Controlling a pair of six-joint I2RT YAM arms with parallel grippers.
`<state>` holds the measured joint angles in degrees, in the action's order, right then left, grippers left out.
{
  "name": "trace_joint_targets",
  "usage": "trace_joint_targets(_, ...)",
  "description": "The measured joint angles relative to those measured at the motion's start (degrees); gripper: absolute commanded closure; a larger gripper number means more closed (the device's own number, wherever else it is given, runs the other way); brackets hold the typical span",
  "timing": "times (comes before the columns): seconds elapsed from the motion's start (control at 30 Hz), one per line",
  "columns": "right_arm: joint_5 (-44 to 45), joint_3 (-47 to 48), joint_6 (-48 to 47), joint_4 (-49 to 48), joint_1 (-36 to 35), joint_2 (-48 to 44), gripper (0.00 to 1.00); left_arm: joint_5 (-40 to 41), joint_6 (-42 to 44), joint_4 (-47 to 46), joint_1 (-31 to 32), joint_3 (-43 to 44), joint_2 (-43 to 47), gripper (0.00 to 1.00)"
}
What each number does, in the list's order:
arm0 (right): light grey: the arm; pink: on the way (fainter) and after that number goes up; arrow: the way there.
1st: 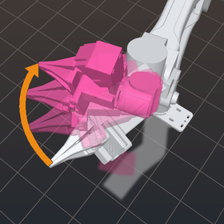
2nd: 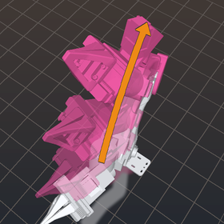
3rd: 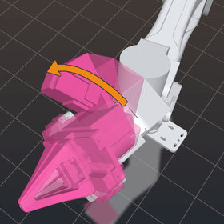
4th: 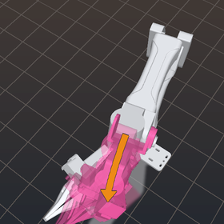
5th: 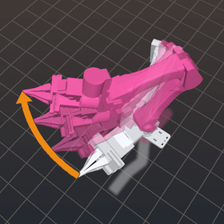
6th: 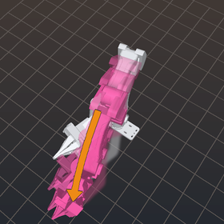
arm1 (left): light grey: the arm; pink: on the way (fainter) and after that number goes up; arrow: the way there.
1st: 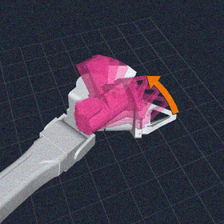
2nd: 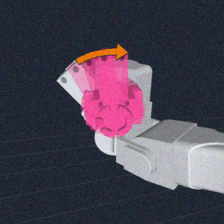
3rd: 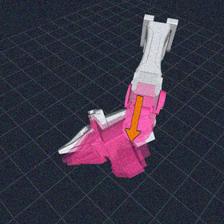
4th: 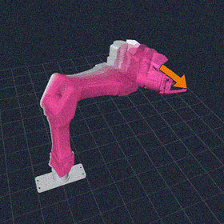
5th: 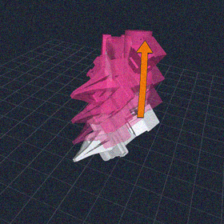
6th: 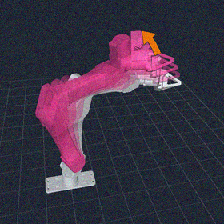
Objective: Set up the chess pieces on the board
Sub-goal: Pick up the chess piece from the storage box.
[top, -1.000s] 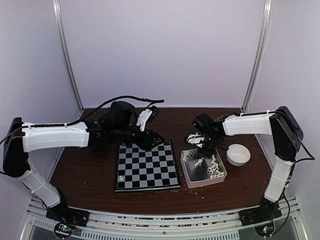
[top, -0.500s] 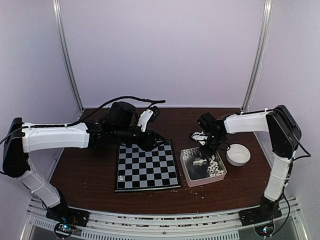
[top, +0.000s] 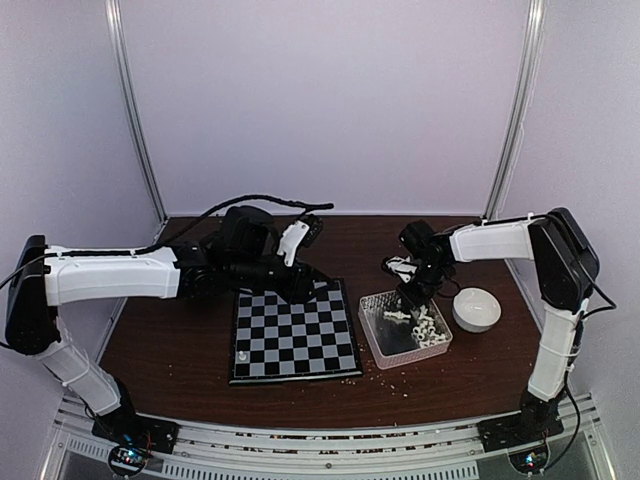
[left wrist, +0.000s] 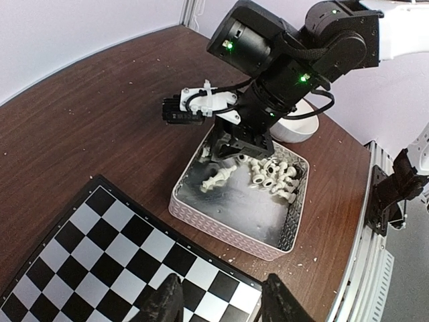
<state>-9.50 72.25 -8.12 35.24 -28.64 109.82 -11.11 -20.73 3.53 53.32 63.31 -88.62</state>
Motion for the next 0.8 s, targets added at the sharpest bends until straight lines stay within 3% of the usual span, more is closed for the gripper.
trace_joint_targets(0.2,-1.3,-0.9,0.0,-0.2,0.9,-0.9,1.0,0.0,1.9,0.3,0.5,0.0,-0.2,0.55)
trace_joint_targets(0.33,-5.2,-3.3,-1.4,0.7,1.7,-4.4,1.0,2.3,7.8,1.3,2.1,0.0,-0.2,0.5)
trace_joint_targets(0.53,-20.9,-3.3,-7.6,5.7,2.1,-11.7,1.0,4.8,21.6,-2.5,6.2,-6.0,2.7,0.47)
trace_joint_targets(0.67,-32.4,-1.1,-11.7,10.9,1.2,-13.0,1.0,4.0,32.7,-8.2,8.8,-14.8,7.3,0.51)
trace_joint_targets(0.8,-41.7,3.2,-17.8,18.8,-2.4,-12.9,1.0,1.2,40.6,-11.6,9.8,-15.8,8.7,0.54)
